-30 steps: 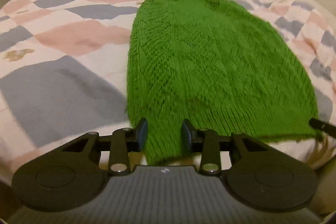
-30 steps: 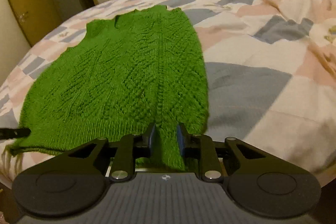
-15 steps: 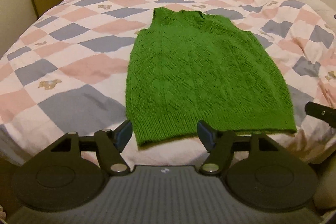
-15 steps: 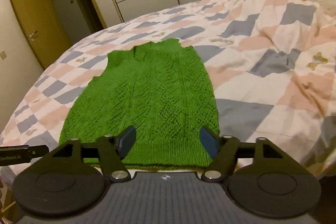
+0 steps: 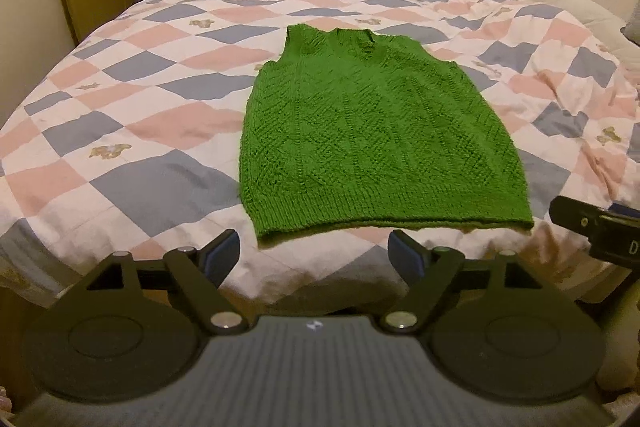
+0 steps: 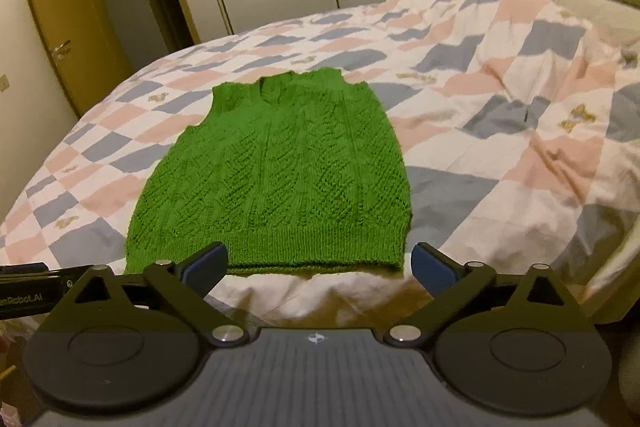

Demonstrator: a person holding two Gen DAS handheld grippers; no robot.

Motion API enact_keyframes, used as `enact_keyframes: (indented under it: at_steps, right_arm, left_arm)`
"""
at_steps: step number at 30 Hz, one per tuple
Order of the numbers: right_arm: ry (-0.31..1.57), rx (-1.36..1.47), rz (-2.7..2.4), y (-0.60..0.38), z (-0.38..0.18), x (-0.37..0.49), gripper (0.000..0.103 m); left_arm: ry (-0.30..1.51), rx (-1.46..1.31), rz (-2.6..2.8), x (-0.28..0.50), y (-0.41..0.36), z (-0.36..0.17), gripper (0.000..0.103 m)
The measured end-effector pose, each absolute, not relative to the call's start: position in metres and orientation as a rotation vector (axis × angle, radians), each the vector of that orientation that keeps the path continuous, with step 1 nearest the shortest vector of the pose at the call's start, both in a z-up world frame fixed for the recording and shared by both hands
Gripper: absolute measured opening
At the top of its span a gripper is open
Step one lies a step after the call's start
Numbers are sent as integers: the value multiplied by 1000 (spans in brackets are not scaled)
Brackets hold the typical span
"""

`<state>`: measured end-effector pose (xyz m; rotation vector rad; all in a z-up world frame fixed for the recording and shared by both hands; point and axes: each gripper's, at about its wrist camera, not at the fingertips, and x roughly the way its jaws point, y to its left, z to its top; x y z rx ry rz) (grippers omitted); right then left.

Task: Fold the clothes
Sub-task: 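Withdraw both open grippers from the flattened vest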

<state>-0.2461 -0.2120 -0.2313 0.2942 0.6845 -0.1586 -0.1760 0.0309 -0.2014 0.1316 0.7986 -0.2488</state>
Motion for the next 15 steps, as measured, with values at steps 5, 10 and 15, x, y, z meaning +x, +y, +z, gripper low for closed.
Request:
enact_keyframes:
  at_steps: [5,10,15]
  right_arm:
    - [659,298,-146,-209,-224,-254,101]
    - [651,306,-152,-210,-221,-259,101]
    - [659,299,-164,-209,-223,-259,101]
  left_arm:
    - [780,123,-257,-187,33,-195,83]
    - [762,123,-258,-193,34,-191,85]
    - [764,117,-262,-195,38,-195,86]
